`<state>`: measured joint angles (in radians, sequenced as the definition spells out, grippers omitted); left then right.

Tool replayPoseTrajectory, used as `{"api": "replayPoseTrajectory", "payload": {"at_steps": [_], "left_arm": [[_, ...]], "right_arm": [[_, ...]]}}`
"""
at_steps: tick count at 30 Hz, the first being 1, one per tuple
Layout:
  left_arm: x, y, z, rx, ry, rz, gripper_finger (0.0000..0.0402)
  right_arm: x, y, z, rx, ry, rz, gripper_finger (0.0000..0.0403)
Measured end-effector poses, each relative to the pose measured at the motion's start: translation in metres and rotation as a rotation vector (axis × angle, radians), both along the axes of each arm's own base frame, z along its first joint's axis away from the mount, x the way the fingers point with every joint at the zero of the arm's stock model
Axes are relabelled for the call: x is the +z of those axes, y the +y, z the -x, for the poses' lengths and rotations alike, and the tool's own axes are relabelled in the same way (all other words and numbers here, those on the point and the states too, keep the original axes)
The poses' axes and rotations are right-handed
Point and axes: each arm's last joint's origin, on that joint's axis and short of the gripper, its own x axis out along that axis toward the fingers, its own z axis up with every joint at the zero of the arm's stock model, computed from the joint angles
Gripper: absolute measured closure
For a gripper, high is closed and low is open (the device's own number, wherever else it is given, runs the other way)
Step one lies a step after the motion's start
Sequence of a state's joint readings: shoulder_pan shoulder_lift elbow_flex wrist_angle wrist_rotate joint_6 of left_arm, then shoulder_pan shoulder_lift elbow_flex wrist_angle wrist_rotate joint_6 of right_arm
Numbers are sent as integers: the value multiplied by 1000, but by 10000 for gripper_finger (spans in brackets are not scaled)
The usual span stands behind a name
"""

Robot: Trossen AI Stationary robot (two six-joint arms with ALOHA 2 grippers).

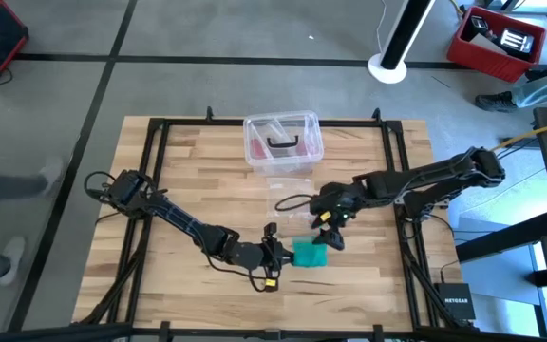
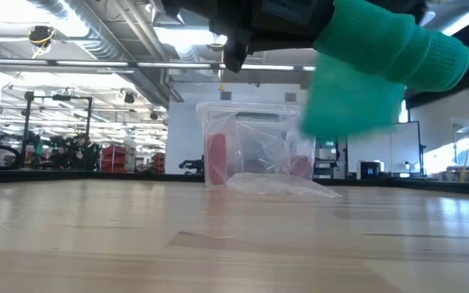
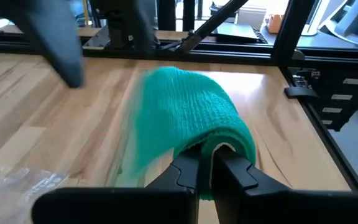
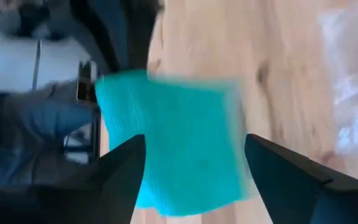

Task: Roll bandage
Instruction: Roll the green bandage

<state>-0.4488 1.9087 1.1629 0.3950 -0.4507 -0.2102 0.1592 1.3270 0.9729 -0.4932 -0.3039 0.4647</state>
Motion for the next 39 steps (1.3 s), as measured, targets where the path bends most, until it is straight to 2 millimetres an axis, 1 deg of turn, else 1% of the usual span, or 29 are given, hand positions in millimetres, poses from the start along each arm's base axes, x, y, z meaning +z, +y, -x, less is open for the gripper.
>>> {"api": "replayPoseTrajectory", "payload": {"at_steps": [4,6,8,11,13,17,19,21,22,24,26,28,30,33,36,39], "left_arm": [[0,0,0,0,3,-2,386],[1,0,0,1,-2,4,386],[7,-1,2,-5,-24,10,386],[27,-1,8,-10,-78,26,386],[43,-1,14,-24,-106,7,386],[69,8,23,-33,-158,-71,386],[83,15,26,-20,-194,-96,386],[95,22,29,-9,-224,-108,386],[99,25,30,-2,-235,-106,386],[104,29,30,12,-261,-95,386],[105,31,30,16,-272,-99,386],[105,32,29,14,-269,-115,386],[105,34,29,19,-264,-119,386],[105,34,28,20,-264,-120,386],[105,34,28,18,-272,-137,386],[106,34,28,18,-277,-136,386]], "right_arm": [[24,-3,-6,-75,-118,53,123],[33,-3,-3,-55,-100,76,123],[40,-4,6,-18,-26,108,123],[51,-2,26,21,39,176,123],[59,2,40,30,-8,235,123],[65,18,66,15,-193,336,123],[63,27,77,-2,-328,397,123],[52,37,88,6,-444,468,123],[45,42,93,-2,-503,488,123],[32,48,100,-74,-620,499,123],[18,52,105,-114,-700,513,123],[6,52,105,-145,-736,533,123],[-2,52,105,-124,-730,534,123],[2,51,105,-159,-749,535,123],[2,50,99,-152,-762,586,125],[-1,51,92,-97,-774,558,143]]}}
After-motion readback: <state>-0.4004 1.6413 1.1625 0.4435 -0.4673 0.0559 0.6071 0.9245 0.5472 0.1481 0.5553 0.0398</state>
